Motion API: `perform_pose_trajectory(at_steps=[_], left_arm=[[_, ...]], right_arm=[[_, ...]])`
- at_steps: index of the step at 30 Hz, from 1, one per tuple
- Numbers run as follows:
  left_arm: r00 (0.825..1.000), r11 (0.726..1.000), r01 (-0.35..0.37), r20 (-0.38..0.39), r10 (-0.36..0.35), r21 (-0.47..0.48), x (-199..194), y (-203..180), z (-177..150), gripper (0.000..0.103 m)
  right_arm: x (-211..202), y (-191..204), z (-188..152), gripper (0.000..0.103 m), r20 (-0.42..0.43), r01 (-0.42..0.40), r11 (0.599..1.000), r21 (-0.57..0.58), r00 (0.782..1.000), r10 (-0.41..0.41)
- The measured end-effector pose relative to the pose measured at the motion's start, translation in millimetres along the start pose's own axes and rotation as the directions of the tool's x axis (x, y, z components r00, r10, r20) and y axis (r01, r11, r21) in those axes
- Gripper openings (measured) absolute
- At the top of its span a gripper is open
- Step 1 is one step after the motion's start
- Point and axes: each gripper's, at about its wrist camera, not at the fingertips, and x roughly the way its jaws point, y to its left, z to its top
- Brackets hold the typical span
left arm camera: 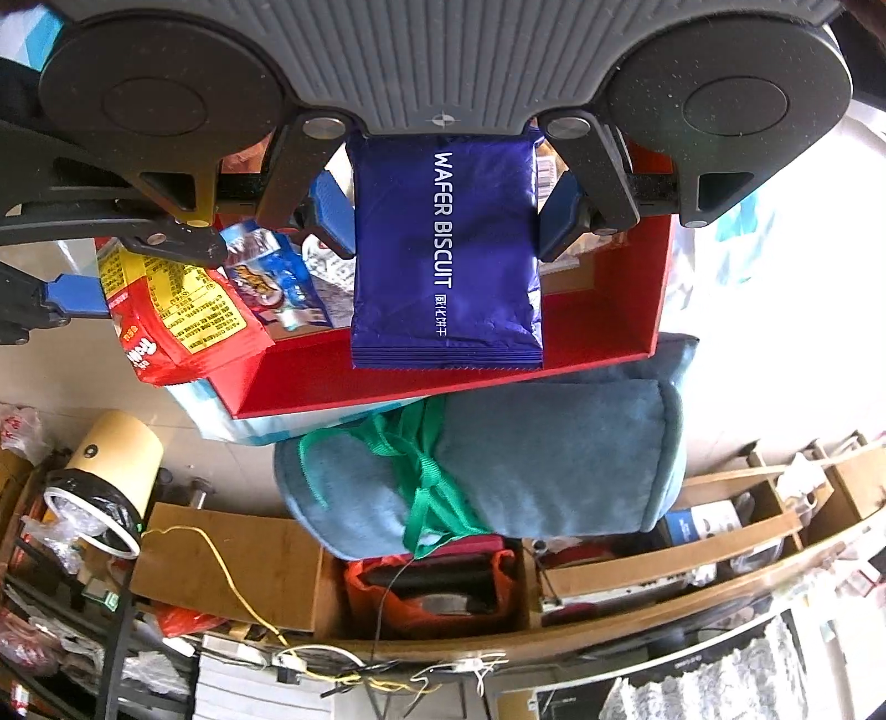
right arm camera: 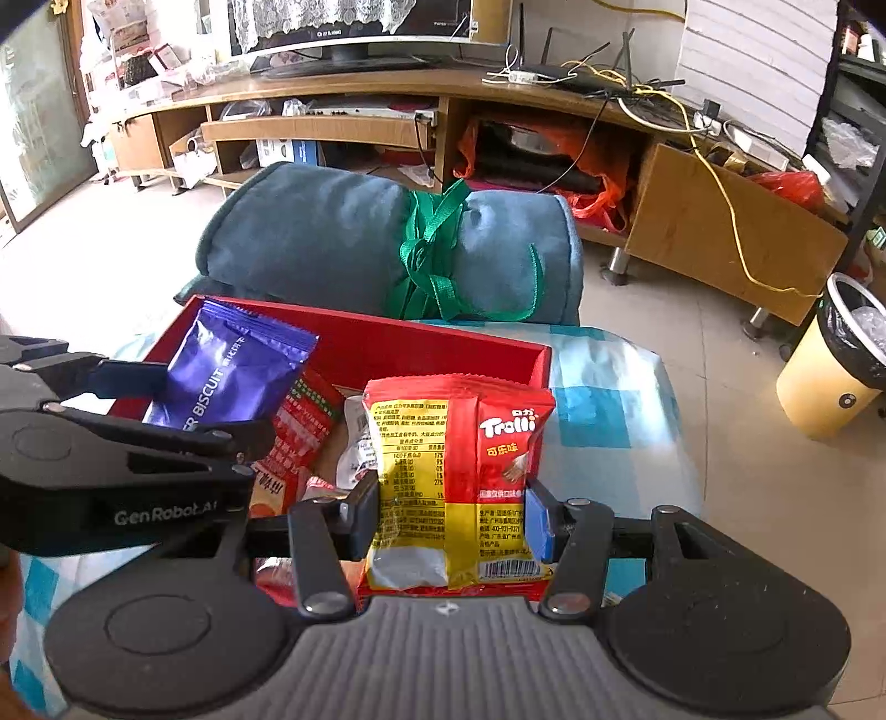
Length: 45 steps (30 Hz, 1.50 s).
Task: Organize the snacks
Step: 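Lower the purple pack into the box with the left tool while the right tool releases the Trolli bag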
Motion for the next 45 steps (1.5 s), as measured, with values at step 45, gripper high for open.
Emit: perform_pose_trajectory(at_steps=[45], left_arm=[[0.994,0.995,-0.09,-0.067,0.086,-0.052,26.0,16.1,-8.8,0.085]], right_arm=[[28.8,7.7,2.8,0.071,-0.002,0.018,0.999,-0.048,1.0,-0.018]])
